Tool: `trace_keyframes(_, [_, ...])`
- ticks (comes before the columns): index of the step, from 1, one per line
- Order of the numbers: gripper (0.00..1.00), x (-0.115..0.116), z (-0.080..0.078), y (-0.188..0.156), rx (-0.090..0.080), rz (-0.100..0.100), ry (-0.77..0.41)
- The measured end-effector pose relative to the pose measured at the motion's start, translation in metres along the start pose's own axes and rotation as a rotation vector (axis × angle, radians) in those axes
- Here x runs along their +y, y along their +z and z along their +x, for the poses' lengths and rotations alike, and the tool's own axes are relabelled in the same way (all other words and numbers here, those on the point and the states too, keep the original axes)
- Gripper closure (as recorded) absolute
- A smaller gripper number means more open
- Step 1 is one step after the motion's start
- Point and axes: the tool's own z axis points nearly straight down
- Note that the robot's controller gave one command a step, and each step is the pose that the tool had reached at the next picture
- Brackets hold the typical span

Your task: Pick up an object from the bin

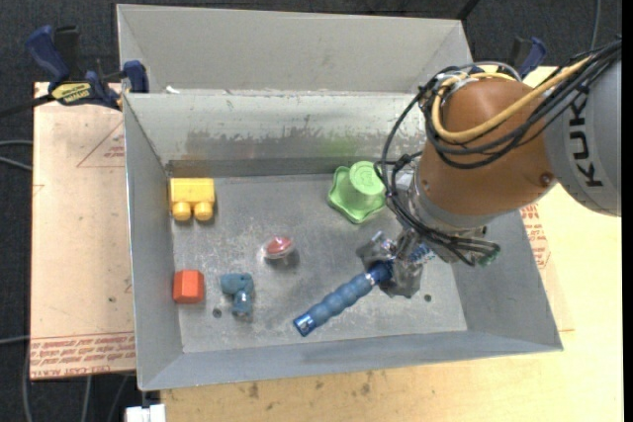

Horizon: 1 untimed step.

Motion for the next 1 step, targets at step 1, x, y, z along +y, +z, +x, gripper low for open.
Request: trace_keyframes(1, [1.00,-0.0044,-0.0124,-0.0712,0.002,-0.002,-0.257])
